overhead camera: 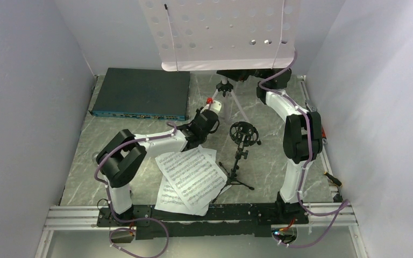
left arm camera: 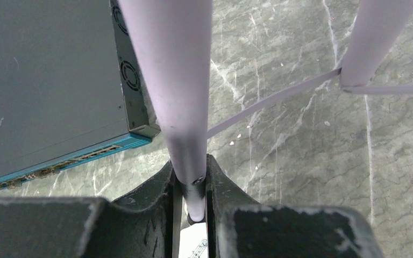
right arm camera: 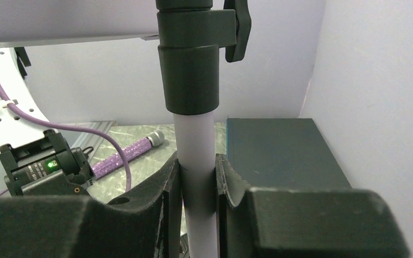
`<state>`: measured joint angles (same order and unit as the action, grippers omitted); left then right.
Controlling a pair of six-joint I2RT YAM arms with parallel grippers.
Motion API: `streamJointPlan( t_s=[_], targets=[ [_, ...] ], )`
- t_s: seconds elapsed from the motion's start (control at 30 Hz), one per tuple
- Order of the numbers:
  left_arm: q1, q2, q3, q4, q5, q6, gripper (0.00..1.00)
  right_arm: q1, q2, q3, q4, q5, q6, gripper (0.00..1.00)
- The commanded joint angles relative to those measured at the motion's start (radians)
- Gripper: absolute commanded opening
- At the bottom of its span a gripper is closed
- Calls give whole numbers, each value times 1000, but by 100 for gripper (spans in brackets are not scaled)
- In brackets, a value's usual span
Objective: Set up the instrument practice props
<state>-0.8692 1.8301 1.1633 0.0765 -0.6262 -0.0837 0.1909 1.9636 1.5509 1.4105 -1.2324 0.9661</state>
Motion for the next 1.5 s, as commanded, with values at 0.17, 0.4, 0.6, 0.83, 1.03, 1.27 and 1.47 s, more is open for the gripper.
streamJointPlan(
  t_s=[0.17,0.4,0.6,0.83,1.03,1.27,1.47],
  targets=[
    [-19,144,-61,-308,121,-31,3,-7,-77,170,182,196,140,0],
    [-18,141,-53,-305,133,-26,3,-22,-111,5,223,223,123,0],
    [-19,141,-51,-305,139,-24,3,-54,-78,-98,303,231,172,0],
    [-19,139,-51,-296,159,-23,3,-89,-45,-141,304,183,178,0],
    [-19,80,-65,-274,214,-5,3,-102,-46,-148,304,96,189,0],
    [-20,-9,-70,-277,355,-1,31,-120,-89,-236,305,45,167,0],
    [-20,-116,-124,-186,436,-14,60,-122,-106,-294,304,30,152,0]
  ],
)
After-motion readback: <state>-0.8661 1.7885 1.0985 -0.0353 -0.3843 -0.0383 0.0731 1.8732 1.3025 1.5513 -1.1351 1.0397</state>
